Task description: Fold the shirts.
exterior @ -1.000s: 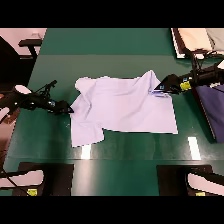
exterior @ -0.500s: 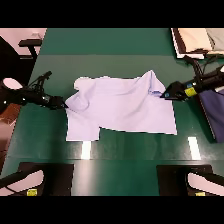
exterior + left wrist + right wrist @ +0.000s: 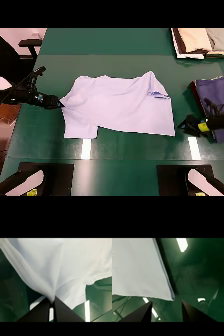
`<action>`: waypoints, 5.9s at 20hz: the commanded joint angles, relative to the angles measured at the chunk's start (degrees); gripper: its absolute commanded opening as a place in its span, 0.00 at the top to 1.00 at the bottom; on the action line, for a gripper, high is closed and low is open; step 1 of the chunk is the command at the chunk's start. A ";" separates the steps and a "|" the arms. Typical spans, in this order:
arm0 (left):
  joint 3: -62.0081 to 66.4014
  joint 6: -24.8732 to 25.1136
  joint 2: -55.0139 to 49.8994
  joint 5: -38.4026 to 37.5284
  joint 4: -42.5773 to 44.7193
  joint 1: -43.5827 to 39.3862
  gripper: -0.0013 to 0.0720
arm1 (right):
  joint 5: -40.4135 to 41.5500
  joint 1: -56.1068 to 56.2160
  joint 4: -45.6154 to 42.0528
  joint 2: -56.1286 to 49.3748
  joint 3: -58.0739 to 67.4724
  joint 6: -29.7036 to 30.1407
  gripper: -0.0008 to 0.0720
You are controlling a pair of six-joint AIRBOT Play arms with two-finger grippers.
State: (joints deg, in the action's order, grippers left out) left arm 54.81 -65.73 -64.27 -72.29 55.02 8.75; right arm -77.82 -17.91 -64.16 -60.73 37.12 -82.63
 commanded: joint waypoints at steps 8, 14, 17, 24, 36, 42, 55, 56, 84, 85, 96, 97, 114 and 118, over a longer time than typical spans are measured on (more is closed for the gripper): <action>0.07 -0.44 0.28 0.81 -1.64 0.00 0.94 | 8.50 4.90 8.74 -5.84 -6.19 3.30 0.66; 6.93 -3.56 5.42 1.55 -1.36 0.00 0.95 | 7.04 13.90 8.68 -1.53 9.53 3.52 0.96; 19.67 -6.62 10.27 2.95 -1.40 0.00 0.95 | 6.73 13.60 8.61 6.16 24.90 3.61 0.96; 59.74 -11.15 13.81 4.07 -1.40 0.00 0.95 | 5.33 7.65 8.55 14.80 65.02 3.58 0.96; 58.51 -16.59 12.96 2.29 0.28 -0.02 0.95 | -11.43 -4.04 8.31 5.09 78.47 -3.23 0.96; 29.18 -15.61 3.26 0.63 0.35 -0.02 0.95 | -11.39 15.52 -11.06 -9.64 57.40 -3.48 0.96; 32.48 -7.69 -26.25 15.96 2.36 -5.16 0.95 | -3.91 19.98 -10.43 -46.51 79.95 -3.43 0.96; 32.74 -7.58 -26.18 13.14 2.47 -4.44 0.94 | -4.24 19.98 -10.47 -45.66 78.88 -2.84 0.96; -14.73 -18.56 9.01 -5.90 19.02 0.04 0.15 | 2.93 20.28 -2.82 -6.97 27.78 -0.46 0.38; -17.11 -19.21 9.68 -6.84 18.21 0.04 0.15 | 3.34 20.28 -2.80 -6.19 27.78 -0.46 0.38; -29.09 -16.26 10.12 1.57 2.56 0.04 0.15 | 4.13 20.26 -2.82 -3.76 27.78 -0.46 0.38; -29.09 -16.24 10.12 1.66 1.53 0.04 0.16 | 4.11 20.26 -2.82 -3.76 27.78 -0.46 0.38; -21.53 -14.91 23.15 -3.65 1.49 0.04 0.94 | -3.06 7.52 -5.92 5.25 -6.78 -0.48 0.25; -21.53 -14.88 23.15 -3.65 1.42 0.04 0.95 | 1.92 10.25 0.68 5.25 -11.17 -0.44 0.36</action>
State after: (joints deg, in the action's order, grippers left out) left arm 33.10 -80.53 -41.34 -76.07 56.62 8.75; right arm -79.18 -8.99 -67.35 -55.88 29.87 -83.09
